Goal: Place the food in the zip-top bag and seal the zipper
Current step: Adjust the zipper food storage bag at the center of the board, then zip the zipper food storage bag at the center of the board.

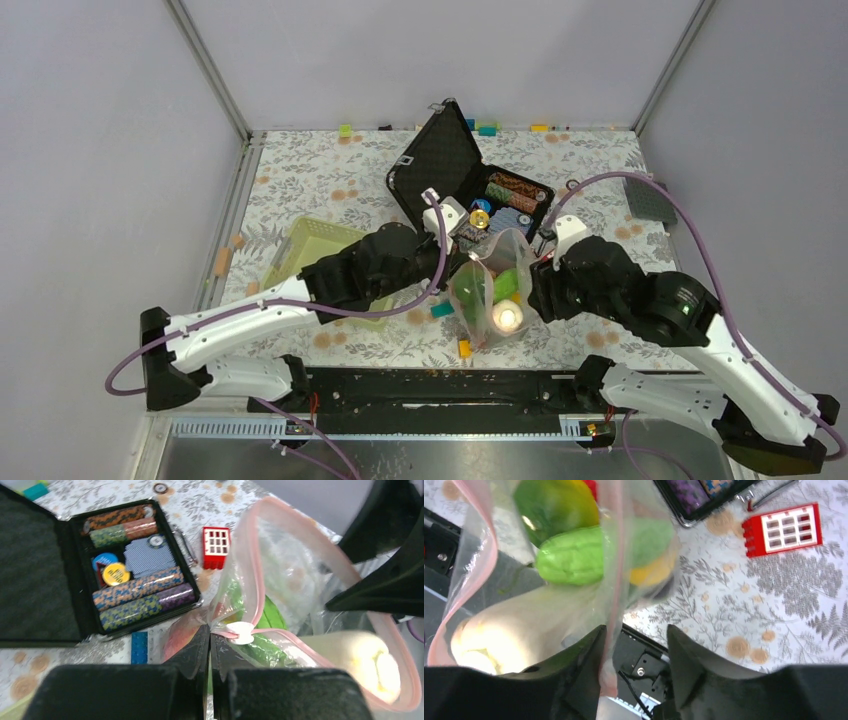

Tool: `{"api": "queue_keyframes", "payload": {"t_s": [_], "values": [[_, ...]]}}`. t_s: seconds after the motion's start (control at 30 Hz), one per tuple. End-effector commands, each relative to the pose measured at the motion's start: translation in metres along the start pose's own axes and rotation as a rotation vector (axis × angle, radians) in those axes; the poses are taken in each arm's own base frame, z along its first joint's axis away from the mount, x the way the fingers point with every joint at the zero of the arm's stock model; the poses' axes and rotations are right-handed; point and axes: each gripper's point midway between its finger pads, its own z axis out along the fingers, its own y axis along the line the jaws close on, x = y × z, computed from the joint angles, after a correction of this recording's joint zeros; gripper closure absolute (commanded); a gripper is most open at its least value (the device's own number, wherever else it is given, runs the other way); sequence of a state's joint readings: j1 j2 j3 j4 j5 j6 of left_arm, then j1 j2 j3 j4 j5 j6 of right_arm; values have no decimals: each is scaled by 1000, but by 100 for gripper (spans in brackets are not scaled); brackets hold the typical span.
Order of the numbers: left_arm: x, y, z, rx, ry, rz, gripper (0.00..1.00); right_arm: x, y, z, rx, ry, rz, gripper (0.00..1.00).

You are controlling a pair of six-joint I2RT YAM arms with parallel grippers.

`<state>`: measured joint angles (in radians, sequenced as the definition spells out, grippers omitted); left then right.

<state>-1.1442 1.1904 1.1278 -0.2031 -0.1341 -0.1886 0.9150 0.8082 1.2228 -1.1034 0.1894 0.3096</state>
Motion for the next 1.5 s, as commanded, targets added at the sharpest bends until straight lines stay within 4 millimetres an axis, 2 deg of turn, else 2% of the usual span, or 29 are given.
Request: {"api": "queue_keyframes", "payload": {"t_s": [0.0,0.07,0.13,0.2,0.3,0.37,0.53,0.63,0.8,0.9,1.0,1.17,1.23,1.33,1.47], "values": [[-57,24,-29,-146,-179,-61,100,6,-33,-21,139,-53,62,59],[-58,32,-38,-185,-188,-65,100,-5,-42,-27,176,-132,71,76],[-56,40,-45,-220,-190,-65,100,-18,-50,-30,220,-201,69,87],[-53,45,-52,-245,-191,-68,100,-32,-56,-32,266,-244,57,92],[-46,47,-62,-235,-199,-66,100,-53,-66,-34,354,-282,38,95],[-41,40,-67,-178,-208,-57,100,-66,-74,-38,423,-296,45,96],[-21,19,-71,-32,-195,-17,100,-79,-89,-34,498,-261,65,95],[-14,7,-69,45,-198,24,100,-78,-97,-21,490,-220,63,93],[-19,-12,-60,153,-236,85,100,-86,-106,7,449,-178,50,95],[-27,-22,-53,205,-249,111,100,-96,-93,22,344,-187,-6,94],[-29,-23,-43,204,-246,105,100,-97,-93,23,321,-175,-41,85],[-33,-11,-33,147,-267,31,100,-103,-79,15,237,-207,-116,52],[-37,0,-34,96,-285,-6,100,-105,-69,12,178,-230,-168,40],[-40,4,-38,76,-307,-38,100,-106,-54,3,95,-284,-242,25],[-41,2,-40,83,-292,-52,100,-114,-17,-11,-105,-390,-400,10]]}}
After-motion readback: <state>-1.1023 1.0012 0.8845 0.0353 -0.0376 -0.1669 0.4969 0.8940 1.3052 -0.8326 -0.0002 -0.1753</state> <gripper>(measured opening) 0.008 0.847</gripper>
